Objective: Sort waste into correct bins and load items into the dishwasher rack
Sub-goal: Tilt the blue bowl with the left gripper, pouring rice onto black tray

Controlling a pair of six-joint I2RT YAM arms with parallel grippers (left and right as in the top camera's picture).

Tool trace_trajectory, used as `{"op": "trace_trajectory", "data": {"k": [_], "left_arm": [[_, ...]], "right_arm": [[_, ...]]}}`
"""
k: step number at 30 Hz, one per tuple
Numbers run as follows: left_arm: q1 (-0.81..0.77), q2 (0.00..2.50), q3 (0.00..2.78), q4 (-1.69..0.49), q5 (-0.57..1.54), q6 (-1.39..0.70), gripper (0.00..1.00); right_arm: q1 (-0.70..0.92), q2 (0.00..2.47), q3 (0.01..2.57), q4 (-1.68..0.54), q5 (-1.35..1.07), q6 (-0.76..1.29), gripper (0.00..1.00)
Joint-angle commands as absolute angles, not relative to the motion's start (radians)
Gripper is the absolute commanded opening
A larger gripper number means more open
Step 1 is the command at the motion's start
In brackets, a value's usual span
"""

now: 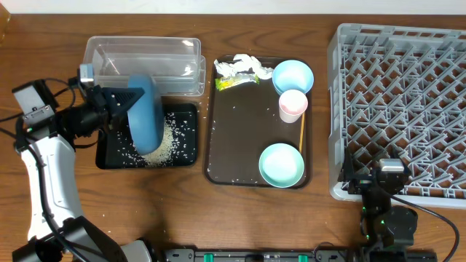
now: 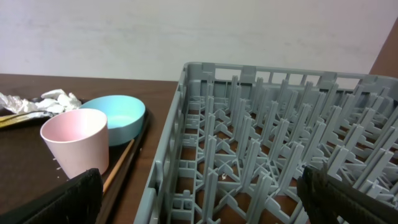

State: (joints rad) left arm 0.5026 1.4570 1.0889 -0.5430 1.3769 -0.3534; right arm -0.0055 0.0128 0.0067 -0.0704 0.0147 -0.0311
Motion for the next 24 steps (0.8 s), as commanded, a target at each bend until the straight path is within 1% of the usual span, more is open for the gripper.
{"op": "trace_trajectory", "data": {"k": [1,2,5,9,11,13,15,18,21,24], "left_arm": [[0.512,1.437,1.095,-0.568,1.447,-0.321,0.06],[0.512,1.437,1.095,-0.567,1.459,-0.31,0.06],[0.512,1.437,1.095,-0.568,1.402,-0.293,0.06],[0.513,1.437,1.095,-0.569,1.436,-0.283,0.06],[0.514,1.437,1.095,-0.548,1.371,-0.287,0.06],[0.516,1.437,1.095,-0.564,1.402,-0.318,0.07],[0.516,1.437,1.095,-0.559,1.452,-0.302,0.06],[0.517,1.438,1.095,-0.549,1.4,-0.301,0.06],[0.517,1.437,1.095,-0.562,1.486,-0.302,0.06],[0.522,1.438,1.095,-0.551,1.422,-0.297,0.06]], "right_arm": [[-0.01,0.01,0.006,-0.075,0.01,-0.039,0.99],[-0.01,0.01,0.006,-0.075,0.01,-0.039,0.99],[-0.01,0.01,0.006,-0.075,0.01,-0.039,0.99],[-0.01,0.01,0.006,-0.075,0.01,-0.039,0.99],[-0.01,0.01,0.006,-0.075,0.01,-0.039,0.99],[-0.01,0.01,0.006,-0.075,0.01,-0.039,0.99],[-0.01,0.01,0.006,-0.075,0.01,-0.039,0.99],[-0.01,0.01,0.006,-0.075,0.01,-0.039,0.99],[-0.01,0.01,0.006,-0.075,0.01,-0.039,0.99],[-0.01,0.01,0.006,-0.075,0.01,-0.039,0.99]]}}
